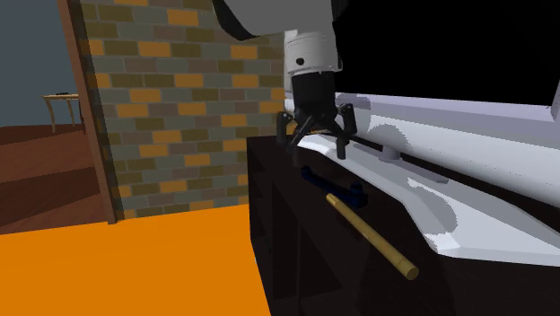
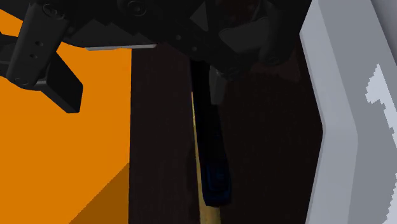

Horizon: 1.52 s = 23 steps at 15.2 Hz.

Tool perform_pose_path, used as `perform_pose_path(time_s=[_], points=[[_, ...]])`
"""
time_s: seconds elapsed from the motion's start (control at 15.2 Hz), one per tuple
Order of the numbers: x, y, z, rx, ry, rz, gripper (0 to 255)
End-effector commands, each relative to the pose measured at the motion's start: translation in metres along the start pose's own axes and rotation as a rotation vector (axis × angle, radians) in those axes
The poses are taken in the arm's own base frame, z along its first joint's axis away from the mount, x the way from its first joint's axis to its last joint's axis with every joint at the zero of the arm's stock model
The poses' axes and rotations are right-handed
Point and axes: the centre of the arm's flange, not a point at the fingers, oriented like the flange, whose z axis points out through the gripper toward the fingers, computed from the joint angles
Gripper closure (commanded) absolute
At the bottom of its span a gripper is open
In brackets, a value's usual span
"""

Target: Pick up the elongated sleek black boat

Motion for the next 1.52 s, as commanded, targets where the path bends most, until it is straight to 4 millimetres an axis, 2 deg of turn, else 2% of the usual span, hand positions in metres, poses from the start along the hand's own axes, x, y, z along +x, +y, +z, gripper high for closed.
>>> perform_pose_path(time_s=[0.0,0.33,0.4,0.86,0.99,1.06,1.45], points=[[0.023,0.012,0.010,0.004,-0.009,-0.005,0],[0.079,0.048,0.031,0.016,-0.033,-0.017,0],[0.084,0.051,0.033,0.017,-0.035,-0.019,0],[0.088,0.048,0.070,0.017,-0.035,-0.019,0],[0.088,0.048,0.073,0.017,-0.035,-0.019,0],[0.088,0.048,0.073,0.017,-0.035,-0.019,255],[0.088,0.048,0.073,0.017,-0.035,-0.019,255]])
